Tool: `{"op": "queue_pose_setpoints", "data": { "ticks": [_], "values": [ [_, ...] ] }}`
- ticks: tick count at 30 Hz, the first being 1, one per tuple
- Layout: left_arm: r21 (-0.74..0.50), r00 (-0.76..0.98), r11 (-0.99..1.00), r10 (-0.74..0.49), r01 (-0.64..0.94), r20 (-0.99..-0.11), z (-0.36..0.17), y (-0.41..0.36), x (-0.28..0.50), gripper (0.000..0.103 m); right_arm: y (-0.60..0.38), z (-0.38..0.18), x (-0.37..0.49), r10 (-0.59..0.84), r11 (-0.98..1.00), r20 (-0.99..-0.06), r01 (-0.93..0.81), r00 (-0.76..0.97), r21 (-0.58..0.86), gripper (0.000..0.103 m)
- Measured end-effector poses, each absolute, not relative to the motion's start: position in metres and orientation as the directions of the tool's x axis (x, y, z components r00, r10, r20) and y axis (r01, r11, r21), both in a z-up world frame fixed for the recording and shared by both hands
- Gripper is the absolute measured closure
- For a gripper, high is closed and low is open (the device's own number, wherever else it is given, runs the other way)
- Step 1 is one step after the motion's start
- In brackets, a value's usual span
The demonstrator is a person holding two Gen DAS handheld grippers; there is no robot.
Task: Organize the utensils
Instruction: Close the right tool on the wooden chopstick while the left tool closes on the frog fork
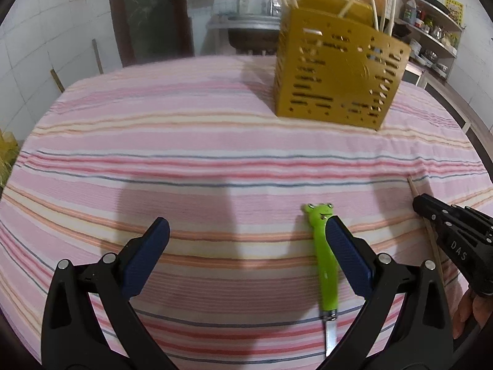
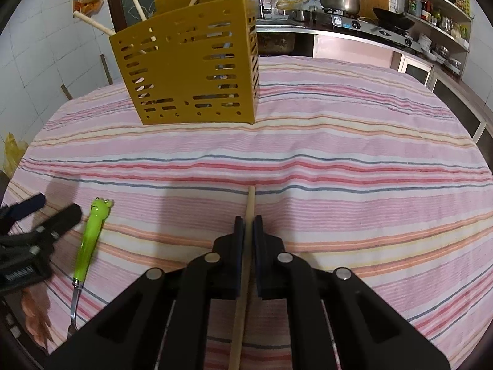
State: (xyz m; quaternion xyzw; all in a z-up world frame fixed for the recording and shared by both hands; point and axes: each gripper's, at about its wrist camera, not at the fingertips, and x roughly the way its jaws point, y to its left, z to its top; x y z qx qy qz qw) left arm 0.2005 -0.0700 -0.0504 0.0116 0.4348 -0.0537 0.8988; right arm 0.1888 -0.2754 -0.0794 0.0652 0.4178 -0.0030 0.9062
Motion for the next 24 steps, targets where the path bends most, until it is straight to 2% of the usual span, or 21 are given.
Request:
{"op": "queue_pose_setpoints", "data": {
  "ticks": [9, 13, 15, 19, 24],
  "values": [
    [0.003, 0.609, 0.988, -0.095, 0.157, -0.787, -0.055, -0.097, 0.201, 0.007, -0.277, -0.079, 0.188, 0.044, 0.992, -0.755, 0.061, 0.654, 0.111, 0.096],
    [-0.002, 0.579, 0.980, -0.118, 0.197, -0.807, -0.061, -0.104, 0.203, 0.033, -0.276, -0.079, 0.188, 0.041, 0.992, -0.755, 0.063, 0.654, 0.108, 0.096],
    [0.004, 0.585, 0.979, -0.118, 0.203, -0.802, -0.062, -0.107, 0.203, 0.036, -0.276, -0.079, 0.188, 0.036, 0.993, -0.756, 0.064, 0.653, 0.103, 0.096],
    [-0.014, 0.580, 0.974, -0.147, 0.228, -0.801, -0.060, -0.110, 0.205, 0.057, -0.273, -0.080, 0.193, 0.026, 0.993, -0.763, 0.071, 0.645, 0.094, 0.096],
    [-0.010, 0.576, 0.969, -0.154, 0.245, -0.803, -0.060, -0.114, 0.211, 0.067, -0.271, -0.080, 0.201, 0.019, 0.993, -0.778, 0.076, 0.627, 0.085, 0.095]
  ]
}}
